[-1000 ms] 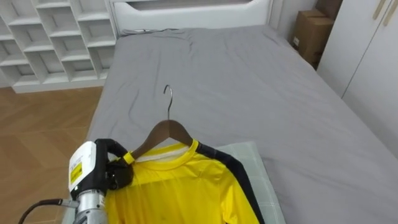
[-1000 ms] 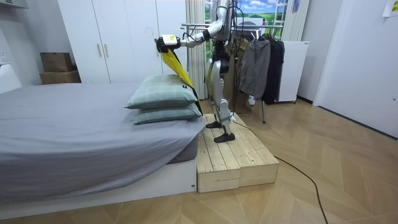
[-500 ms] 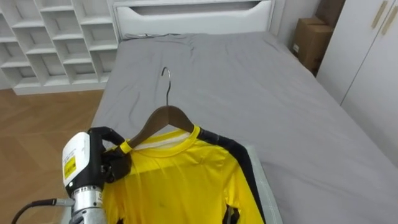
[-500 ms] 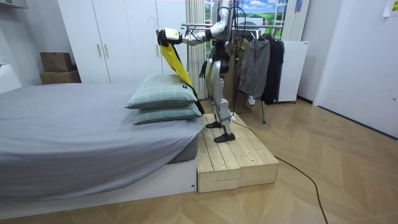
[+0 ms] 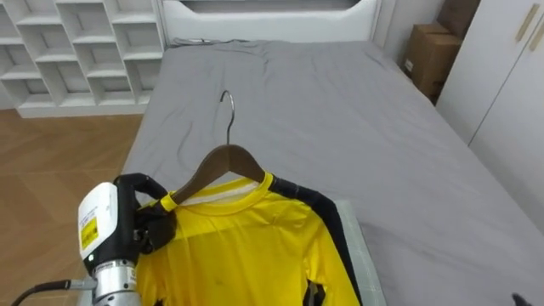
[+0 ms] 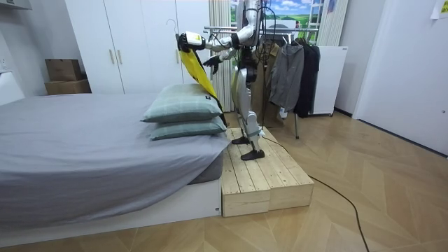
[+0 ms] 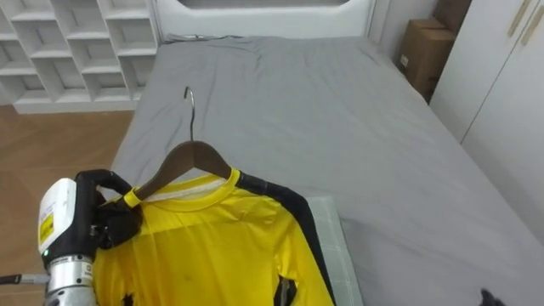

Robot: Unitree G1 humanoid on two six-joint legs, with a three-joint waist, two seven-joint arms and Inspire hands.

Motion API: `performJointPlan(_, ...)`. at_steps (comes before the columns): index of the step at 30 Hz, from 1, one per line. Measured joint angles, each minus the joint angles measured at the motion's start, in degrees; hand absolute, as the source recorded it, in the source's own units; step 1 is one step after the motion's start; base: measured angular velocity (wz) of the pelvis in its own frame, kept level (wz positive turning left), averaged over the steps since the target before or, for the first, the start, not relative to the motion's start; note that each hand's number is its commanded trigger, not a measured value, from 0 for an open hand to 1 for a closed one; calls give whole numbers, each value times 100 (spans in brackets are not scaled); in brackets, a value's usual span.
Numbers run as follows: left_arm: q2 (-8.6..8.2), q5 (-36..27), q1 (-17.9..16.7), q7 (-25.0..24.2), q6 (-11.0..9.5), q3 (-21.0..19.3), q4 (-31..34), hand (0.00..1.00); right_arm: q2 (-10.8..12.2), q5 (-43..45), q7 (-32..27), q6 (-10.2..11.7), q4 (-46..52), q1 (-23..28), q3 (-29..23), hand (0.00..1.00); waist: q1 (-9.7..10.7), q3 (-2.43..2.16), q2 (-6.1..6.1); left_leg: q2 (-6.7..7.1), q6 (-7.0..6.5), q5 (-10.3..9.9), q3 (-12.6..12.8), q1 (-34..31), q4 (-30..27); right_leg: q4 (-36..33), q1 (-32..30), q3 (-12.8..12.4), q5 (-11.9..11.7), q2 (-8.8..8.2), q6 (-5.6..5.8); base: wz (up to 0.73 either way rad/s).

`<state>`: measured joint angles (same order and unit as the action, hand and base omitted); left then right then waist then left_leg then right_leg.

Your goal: Hang clothes

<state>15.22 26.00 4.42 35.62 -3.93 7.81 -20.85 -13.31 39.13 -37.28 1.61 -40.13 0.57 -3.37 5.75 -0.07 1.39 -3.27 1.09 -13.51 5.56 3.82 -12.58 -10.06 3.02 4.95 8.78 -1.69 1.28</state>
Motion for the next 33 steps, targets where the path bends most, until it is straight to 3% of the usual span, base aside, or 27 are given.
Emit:
performJointPlan(4,-31,-5,1,-36,28,20,2,100,31,671,-475,105,1089,4,53,0,-12,-8,44,-2,0,0,12,36,44,-5,10,-3,-3,-1,0,0)
performJointPlan(10,-67,203,4,-158,45,40,183,100,18,1103,-634,225,1937,113,227,0,5,-5,46,-3,0,0,29,45,41,-65,-9,-6,-3,-4,0,-1)
performJointPlan(16,-87,352,4,-268,48,137,340,100,-8,1059,-385,257,2382,129,552,0,-95,41,-52,-10,1,0,69,36,48,-62,-6,-10,-2,-2,1,-3)
performJointPlan(22,-102,566,0,-275,37,230,639,100,-55,833,-56,279,2520,98,957,0,-264,36,-55,-12,6,4,68,60,83,-60,-12,-11,-1,2,1,0)
performJointPlan(33,4,747,-2,-255,-41,429,760,100,-122,317,171,495,2520,72,1226,0,-464,28,-39,-11,6,4,50,92,118,-58,-10,-5,-2,-1,1,0)
